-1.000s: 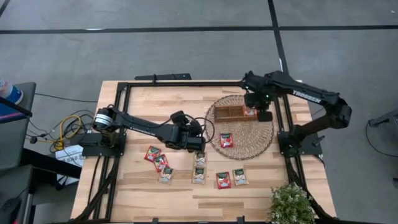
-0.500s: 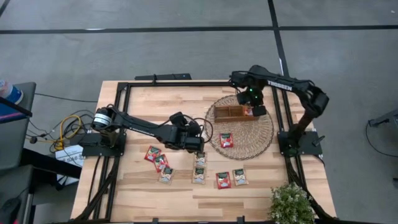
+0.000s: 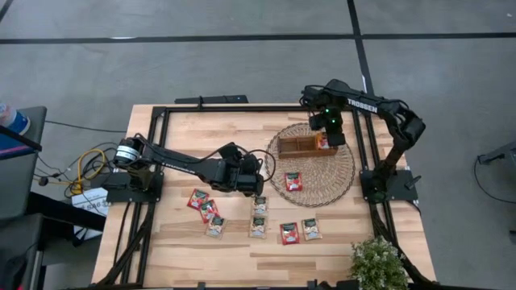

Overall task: Pick & Place Tea
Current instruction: Put the orange tea pack into the right compartment of the brown organizer

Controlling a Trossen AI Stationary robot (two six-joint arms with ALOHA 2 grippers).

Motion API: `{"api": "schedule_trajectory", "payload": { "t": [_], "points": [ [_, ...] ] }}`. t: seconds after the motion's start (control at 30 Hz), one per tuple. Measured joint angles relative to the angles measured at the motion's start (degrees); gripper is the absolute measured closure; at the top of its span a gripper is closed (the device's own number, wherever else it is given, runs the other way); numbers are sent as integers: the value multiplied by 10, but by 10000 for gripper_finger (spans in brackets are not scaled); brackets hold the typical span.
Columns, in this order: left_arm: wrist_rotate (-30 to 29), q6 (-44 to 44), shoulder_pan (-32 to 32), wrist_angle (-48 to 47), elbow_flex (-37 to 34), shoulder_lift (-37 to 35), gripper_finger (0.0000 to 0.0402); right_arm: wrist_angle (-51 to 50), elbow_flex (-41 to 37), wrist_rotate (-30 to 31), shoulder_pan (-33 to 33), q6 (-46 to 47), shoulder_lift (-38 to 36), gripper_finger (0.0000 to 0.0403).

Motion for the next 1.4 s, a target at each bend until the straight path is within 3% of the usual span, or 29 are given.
{"api": "schedule_trajectory", "payload": {
  "t": [1.4],
  "points": [
    [9, 41, 0, 32, 0, 0, 214, 17, -36, 50, 11, -25, 0, 403]
  ]
}}
